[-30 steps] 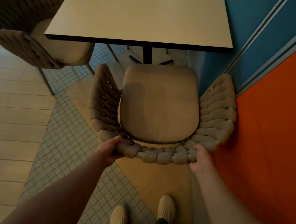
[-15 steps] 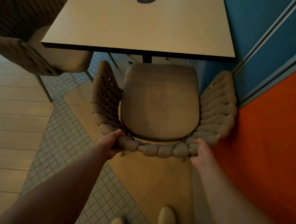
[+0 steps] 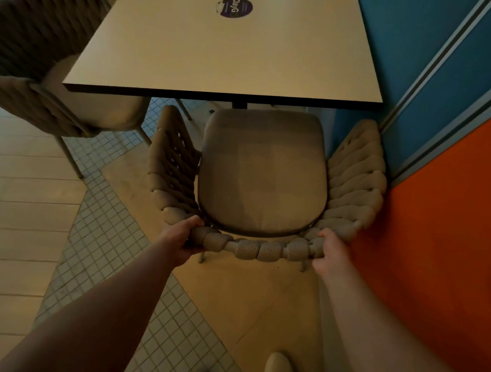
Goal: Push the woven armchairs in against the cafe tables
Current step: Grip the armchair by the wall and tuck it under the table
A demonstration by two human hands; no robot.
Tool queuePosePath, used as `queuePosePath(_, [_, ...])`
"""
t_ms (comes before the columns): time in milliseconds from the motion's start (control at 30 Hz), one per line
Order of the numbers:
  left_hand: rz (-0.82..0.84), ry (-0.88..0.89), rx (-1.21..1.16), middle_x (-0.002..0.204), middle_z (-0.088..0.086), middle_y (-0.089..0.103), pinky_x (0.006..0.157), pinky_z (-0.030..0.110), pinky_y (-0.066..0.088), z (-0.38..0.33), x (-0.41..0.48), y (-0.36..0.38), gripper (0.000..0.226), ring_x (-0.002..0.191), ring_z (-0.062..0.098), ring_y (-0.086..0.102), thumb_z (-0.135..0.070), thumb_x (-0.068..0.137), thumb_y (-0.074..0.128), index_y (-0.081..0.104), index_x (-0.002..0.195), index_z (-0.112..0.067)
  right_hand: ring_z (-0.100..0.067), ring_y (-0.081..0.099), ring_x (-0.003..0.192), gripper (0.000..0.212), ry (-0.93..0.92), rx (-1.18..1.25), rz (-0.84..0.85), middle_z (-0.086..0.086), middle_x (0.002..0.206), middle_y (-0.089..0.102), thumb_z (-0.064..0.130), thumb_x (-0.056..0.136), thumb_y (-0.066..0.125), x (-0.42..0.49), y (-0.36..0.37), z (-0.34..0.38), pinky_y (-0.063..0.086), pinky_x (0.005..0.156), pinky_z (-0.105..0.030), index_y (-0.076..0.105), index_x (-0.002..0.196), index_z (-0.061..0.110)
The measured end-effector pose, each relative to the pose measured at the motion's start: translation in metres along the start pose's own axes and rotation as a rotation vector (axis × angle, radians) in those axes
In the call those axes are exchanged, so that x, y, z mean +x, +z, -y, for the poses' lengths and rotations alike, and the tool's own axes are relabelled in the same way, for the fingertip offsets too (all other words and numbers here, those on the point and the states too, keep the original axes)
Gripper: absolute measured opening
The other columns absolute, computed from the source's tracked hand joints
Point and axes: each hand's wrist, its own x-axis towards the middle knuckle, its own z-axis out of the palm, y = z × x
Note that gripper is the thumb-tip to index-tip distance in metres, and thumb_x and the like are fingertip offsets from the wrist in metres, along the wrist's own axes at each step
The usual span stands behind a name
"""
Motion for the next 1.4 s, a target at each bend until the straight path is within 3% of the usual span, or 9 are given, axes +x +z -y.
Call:
queuePosePath(333, [-0.005, -0.036, 0.01, 0.128, 0.021, 0.053, 0.052, 0.046, 0.059, 0.018, -0.008, -0.022, 0.066, 0.096, 0.038, 0.065, -0.003, 0.083, 0.071, 0.041, 0.14, -0.013, -0.038, 0.067, 0.096, 0.053, 0.005, 0.001, 0.011, -0.018, 0.121, 0.065, 0.0, 0.074, 0.062, -0.015, -0.021, -0.014, 0.056, 0.048, -0.048, 0.056, 0.126, 0.007])
queuePosePath(700, [-0.015, -0.022, 0.007, 0.113, 0.017, 0.056, 0.047, 0.044, 0.059, 0.047, -0.032, -0.04, 0.06, 0.09, 0.035, 0.063, 0.001, 0.086, 0.068, 0.042, 0.137, -0.014, -0.035, 0.067, 0.097, 0.045, 0.026, -0.006, 0.003, -0.017, 0.12, 0.065, 0.0, 0.081, 0.061, -0.041, -0.055, -0.033, 0.057, 0.059, -0.045, 0.056, 0.125, 0.006])
queuePosePath(833, [-0.01, -0.022, -0.005, 0.11, 0.015, 0.056, 0.053, 0.049, 0.06, 0.051, -0.036, -0.044, 0.061, 0.091, 0.036, 0.063, -0.002, 0.086, 0.07, 0.041, 0.138, -0.016, -0.036, 0.068, 0.099, 0.043, 0.01, -0.004, 0.012, -0.016, 0.121, 0.067, 0.006, 0.082, 0.065, -0.041, -0.061, -0.038, 0.059, 0.06, -0.048, 0.059, 0.124, 0.008])
queuePosePath(967, [-0.038, 0.048, 0.034, 0.114, 0.017, 0.061, 0.066, 0.057, 0.06, 0.055, -0.038, -0.043, 0.049, 0.094, 0.036, 0.066, -0.007, 0.087, 0.073, 0.045, 0.126, -0.013, -0.033, 0.068, 0.099, 0.034, -0.078, -0.13, 0.011, -0.013, 0.117, 0.067, 0.014, 0.088, 0.07, -0.053, -0.062, -0.04, 0.059, 0.078, -0.056, 0.058, 0.119, 0.008])
queuePosePath(1067, [-0.088, 0.092, 0.201, 0.122, 0.019, 0.063, 0.067, 0.047, 0.061, 0.056, -0.052, -0.042, 0.053, 0.101, 0.036, 0.068, -0.009, 0.082, 0.075, 0.049, 0.128, -0.009, -0.031, 0.064, 0.1, 0.023, -0.164, -0.3, -0.05, -0.011, 0.114, 0.061, 0.015, 0.092, 0.065, -0.078, -0.064, -0.035, 0.056, 0.089, -0.057, 0.054, 0.112, 0.017])
queuePosePath(1133, [-0.104, 0.123, 0.346, 0.124, 0.017, 0.063, 0.07, 0.043, 0.061, 0.057, -0.07, -0.045, 0.049, 0.102, 0.032, 0.067, -0.013, 0.082, 0.075, 0.051, 0.125, -0.01, -0.032, 0.061, 0.106, 0.036, -0.218, -0.461, -0.079, -0.011, 0.12, 0.06, 0.018, 0.09, 0.064, -0.103, -0.066, -0.032, 0.055, 0.094, -0.054, 0.055, 0.125, 0.013])
queuePosePath(1233, [-0.045, 0.314, 0.852, 0.137, 0.011, 0.058, 0.094, 0.047, 0.056, 0.049, -0.12, -0.052, 0.058, 0.113, 0.031, 0.061, -0.022, 0.086, 0.075, 0.05, 0.137, -0.015, -0.038, 0.057, 0.12, 0.048, -0.424, -0.958, -0.087, -0.02, 0.133, 0.059, 0.023, 0.088, 0.063, -0.152, -0.072, -0.026, 0.049, 0.1, -0.045, 0.056, 0.131, 0.004])
queuePosePath(1300, [0.11, 0.466, 1.246, 0.146, 0.012, 0.053, 0.106, 0.038, 0.046, 0.043, -0.152, -0.06, 0.066, 0.129, 0.03, 0.053, -0.021, 0.087, 0.074, 0.047, 0.146, -0.012, -0.037, 0.059, 0.118, 0.038, -0.572, -1.233, 0.031, -0.023, 0.127, 0.064, 0.022, 0.09, 0.061, -0.188, -0.075, -0.022, 0.049, 0.096, -0.038, 0.064, 0.122, 0.002])
queuePosePath(1400, [0.296, 0.414, 1.464, 0.138, 0.008, 0.059, 0.097, 0.03, 0.048, 0.032, -0.189, -0.073, 0.06, 0.122, 0.023, 0.059, -0.023, 0.088, 0.073, 0.051, 0.144, -0.016, -0.031, 0.063, 0.096, 0.019, -0.611, -1.423, 0.234, -0.014, 0.095, 0.067, 0.024, 0.09, 0.059, -0.23, -0.071, -0.02, 0.048, 0.074, -0.034, 0.07, 0.095, 0.009])
